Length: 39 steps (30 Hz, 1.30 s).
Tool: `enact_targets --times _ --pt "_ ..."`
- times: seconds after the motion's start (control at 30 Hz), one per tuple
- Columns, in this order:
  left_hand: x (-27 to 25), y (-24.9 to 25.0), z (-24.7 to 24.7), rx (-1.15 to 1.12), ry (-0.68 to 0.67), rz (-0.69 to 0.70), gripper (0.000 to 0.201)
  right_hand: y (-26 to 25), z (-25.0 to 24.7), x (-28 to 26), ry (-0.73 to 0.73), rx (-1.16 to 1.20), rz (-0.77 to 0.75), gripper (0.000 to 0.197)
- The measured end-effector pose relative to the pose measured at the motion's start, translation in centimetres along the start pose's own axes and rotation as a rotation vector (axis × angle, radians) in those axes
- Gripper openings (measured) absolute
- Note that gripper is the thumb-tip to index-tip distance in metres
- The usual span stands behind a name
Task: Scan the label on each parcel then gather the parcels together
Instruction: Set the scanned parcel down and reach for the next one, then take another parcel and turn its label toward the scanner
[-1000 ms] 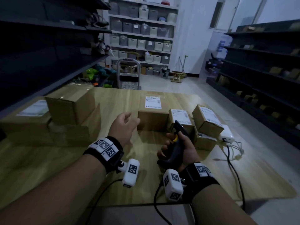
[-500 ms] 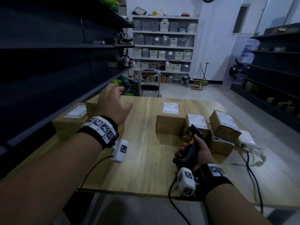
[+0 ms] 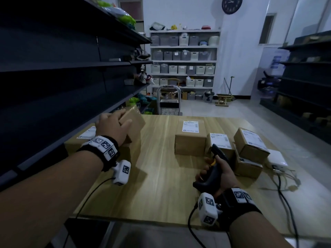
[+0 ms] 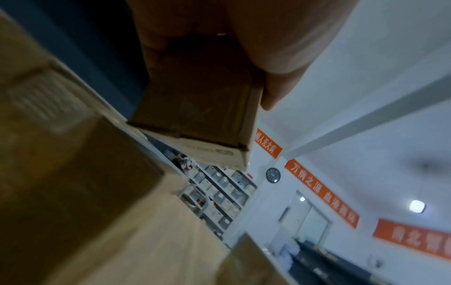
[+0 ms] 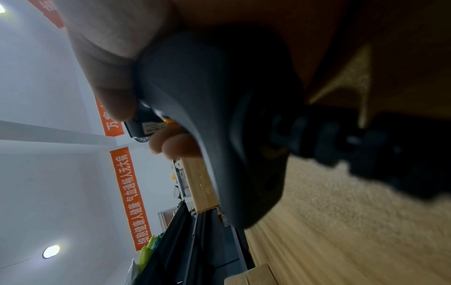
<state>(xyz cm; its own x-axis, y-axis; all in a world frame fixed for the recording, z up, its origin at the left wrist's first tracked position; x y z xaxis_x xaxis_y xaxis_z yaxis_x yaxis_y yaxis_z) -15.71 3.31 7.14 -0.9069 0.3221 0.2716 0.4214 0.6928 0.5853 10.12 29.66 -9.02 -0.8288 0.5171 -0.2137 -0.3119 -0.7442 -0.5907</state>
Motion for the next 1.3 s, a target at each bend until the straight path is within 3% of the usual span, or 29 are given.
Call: enact_targets --times 0.13,0.27,0.37,0.53,0.63,0.73,0.8,1.03,1.07,1.2,1.3 --pt "-2.8 1.6 1.1 -0.553 -0.013 0.04 0.052 0.1 -0.2 0.1 -0.021 0.012 -0.019 0.037" --pt "-6.4 1.8 6.1 -1.074 -0.212 -0.209 0.059 0.1 0.2 0.2 -0.041 0.014 -0.021 0.037" --pt "-8.4 2.1 9.7 -1.266 -0.299 -0.338 0.05 0.2 0.4 0.2 -0.082 0.008 0.0 0.038" --pt "-10.6 2.6 13.6 -1.25 -0.419 -0.352 0.026 0.5 0.7 0.1 -0.135 -0.012 0.022 0.043" --pt "-10.5 2.2 14.7 -1.088 -0.427 -0.255 0.047 0.5 0.7 0.0 -0.144 -0.008 0.034 0.042" --pt "-10.2 1.9 14.9 -0.939 -0.408 -0.137 0.034 0.4 0.7 0.0 -0.14 0.005 0.035 0.042" --pt "-9.9 2.1 14.8 -0.89 -0.403 -0.079 0.036 0.3 0.8 -0.1 -0.14 0.01 0.029 0.04" --pt "-10.1 3.9 13.9 -0.714 -0.429 -0.058 0.034 0.4 1.0 -0.1 -0.161 0.012 0.01 0.044" --pt "-10.4 4.1 14.0 -0.704 -0.454 -0.074 0.043 0.4 1.0 0.0 -0.164 0.01 0.005 0.045" --pt "-10.8 4.7 14.6 -0.649 -0.542 -0.09 0.116 0.4 1.0 0.2 -0.177 0.006 0.007 0.047" --pt "-10.4 4.9 14.5 -0.57 -0.565 -0.071 0.135 0.5 1.1 0.1 -0.182 -0.013 0.012 0.05"
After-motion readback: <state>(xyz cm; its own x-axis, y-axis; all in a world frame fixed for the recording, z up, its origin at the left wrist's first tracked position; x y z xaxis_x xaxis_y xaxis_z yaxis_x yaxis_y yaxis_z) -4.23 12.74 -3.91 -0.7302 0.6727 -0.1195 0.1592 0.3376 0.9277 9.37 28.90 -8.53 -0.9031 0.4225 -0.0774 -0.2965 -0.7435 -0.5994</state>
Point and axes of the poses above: each hand's wrist, its own x-axis towards the middle knuckle, its own z-axis out of the palm, y = z × x, the point moved 5 cm from there along x, towards the middle knuckle, and after that the axes turned 6 degrees about -y, right-handed, at the moved point
